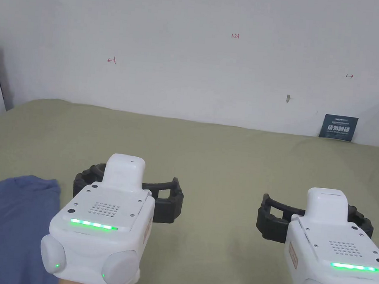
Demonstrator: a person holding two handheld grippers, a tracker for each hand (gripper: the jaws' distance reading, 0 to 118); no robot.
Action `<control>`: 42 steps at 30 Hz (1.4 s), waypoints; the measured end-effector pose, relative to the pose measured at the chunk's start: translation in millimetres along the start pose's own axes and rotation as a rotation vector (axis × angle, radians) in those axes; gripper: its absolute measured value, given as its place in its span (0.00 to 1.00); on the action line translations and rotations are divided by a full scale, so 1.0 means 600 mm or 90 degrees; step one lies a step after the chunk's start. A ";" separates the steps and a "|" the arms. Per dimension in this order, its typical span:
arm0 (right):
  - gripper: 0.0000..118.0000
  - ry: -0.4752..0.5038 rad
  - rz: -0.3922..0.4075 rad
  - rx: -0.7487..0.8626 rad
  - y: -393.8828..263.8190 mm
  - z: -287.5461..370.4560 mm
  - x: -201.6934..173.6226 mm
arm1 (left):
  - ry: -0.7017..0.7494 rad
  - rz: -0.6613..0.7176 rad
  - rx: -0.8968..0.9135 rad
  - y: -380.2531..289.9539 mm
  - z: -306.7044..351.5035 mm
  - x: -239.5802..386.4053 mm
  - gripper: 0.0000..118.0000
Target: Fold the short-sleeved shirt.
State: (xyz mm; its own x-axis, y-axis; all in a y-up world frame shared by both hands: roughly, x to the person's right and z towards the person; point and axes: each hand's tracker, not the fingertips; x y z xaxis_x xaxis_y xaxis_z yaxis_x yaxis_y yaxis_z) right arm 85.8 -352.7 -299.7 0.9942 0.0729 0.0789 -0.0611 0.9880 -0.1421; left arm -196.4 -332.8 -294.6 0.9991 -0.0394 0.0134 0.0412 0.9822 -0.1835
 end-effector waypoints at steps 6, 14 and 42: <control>1.00 0.000 -0.013 0.001 0.002 -0.005 0.006 | 0.002 -0.006 0.003 0.000 0.003 0.002 1.00; 1.00 0.000 0.004 -0.005 0.003 -0.005 0.004 | 0.027 0.012 0.003 -0.003 -0.008 -0.008 1.00; 0.05 -0.041 -0.004 -0.022 -0.011 -0.034 0.013 | 0.031 0.032 -0.021 -0.007 -0.024 -0.023 0.00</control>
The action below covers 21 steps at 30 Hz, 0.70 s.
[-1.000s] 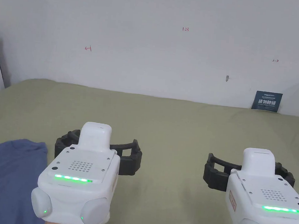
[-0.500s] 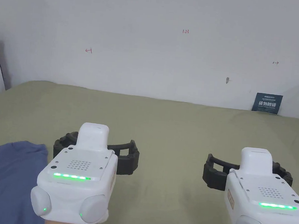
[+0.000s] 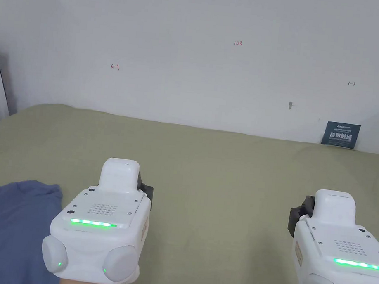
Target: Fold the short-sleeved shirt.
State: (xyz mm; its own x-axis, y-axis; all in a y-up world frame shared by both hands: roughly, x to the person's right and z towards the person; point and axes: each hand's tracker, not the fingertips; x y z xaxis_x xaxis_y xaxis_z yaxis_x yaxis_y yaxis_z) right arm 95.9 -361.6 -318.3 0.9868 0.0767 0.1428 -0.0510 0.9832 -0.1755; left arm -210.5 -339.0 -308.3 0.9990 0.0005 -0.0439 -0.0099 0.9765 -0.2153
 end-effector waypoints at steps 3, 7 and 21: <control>0.05 0.001 0.007 -0.002 0.004 -0.004 -0.009 | 0.001 -0.006 -0.006 -0.002 0.000 -0.005 0.00; 0.05 0.019 0.013 -0.007 0.007 -0.013 -0.032 | 0.018 -0.004 -0.013 -0.005 0.003 -0.031 0.01; 0.05 0.330 0.030 -0.002 0.033 -0.039 -0.392 | 0.313 0.019 -0.030 -0.003 0.101 -0.329 0.01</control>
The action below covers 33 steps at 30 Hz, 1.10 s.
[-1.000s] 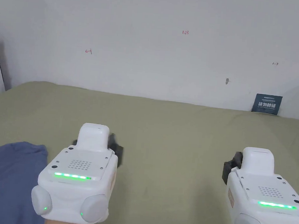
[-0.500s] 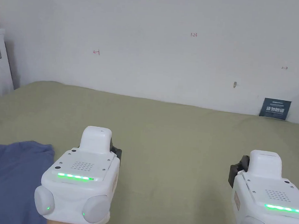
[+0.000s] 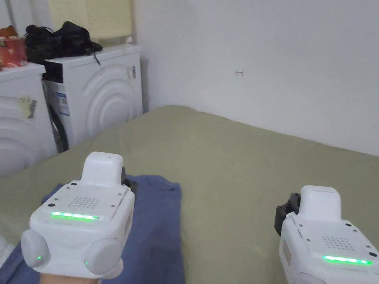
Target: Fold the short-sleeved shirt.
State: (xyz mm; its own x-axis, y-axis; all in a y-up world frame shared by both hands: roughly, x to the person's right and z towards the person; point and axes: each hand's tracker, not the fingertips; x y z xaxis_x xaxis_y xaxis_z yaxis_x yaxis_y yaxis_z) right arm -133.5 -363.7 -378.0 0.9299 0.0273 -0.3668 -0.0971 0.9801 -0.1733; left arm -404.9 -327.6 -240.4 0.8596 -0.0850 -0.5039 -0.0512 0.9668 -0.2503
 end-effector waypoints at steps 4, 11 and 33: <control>0.05 0.074 -0.009 0.005 0.010 -0.032 -0.087 | 0.063 0.008 -0.023 -0.010 -0.001 -0.079 0.01; 0.05 0.143 -0.010 -0.006 0.009 -0.056 -0.172 | 0.112 0.012 -0.038 -0.023 -0.001 -0.142 0.01; 0.05 0.115 0.022 -0.102 -0.080 -0.154 -0.144 | -0.066 0.069 -0.349 -0.130 -0.377 -0.052 0.01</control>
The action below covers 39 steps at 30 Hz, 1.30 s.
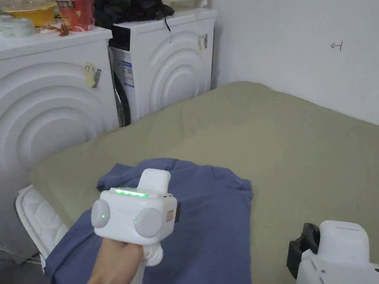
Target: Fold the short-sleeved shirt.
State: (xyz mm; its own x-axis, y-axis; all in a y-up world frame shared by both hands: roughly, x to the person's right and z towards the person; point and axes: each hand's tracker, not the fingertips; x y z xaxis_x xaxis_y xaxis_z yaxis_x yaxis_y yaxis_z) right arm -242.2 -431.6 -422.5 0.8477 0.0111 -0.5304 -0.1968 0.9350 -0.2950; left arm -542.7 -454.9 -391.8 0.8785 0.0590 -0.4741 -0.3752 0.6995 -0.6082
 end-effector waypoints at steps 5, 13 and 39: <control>0.05 -0.007 -0.007 -0.033 -0.031 -0.029 0.023 | -0.016 -0.032 -0.068 0.018 -0.110 0.030 0.01; 0.05 -0.017 -0.023 -0.067 -0.062 -0.063 0.041 | -0.002 -0.074 -0.143 0.007 -0.162 0.060 0.95; 0.05 -0.286 -0.109 -0.005 -0.066 0.323 0.337 | -0.205 -0.241 0.049 0.045 0.151 0.414 0.03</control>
State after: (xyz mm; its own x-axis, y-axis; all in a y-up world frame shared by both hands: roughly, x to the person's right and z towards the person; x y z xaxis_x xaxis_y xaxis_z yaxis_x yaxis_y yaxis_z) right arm 32.7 -397.9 -363.9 0.9968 0.0107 -0.0786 -0.0381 0.9338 -0.3556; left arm -307.9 -356.5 -468.2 1.0000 -0.0008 -0.0010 0.0000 0.7645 -0.6446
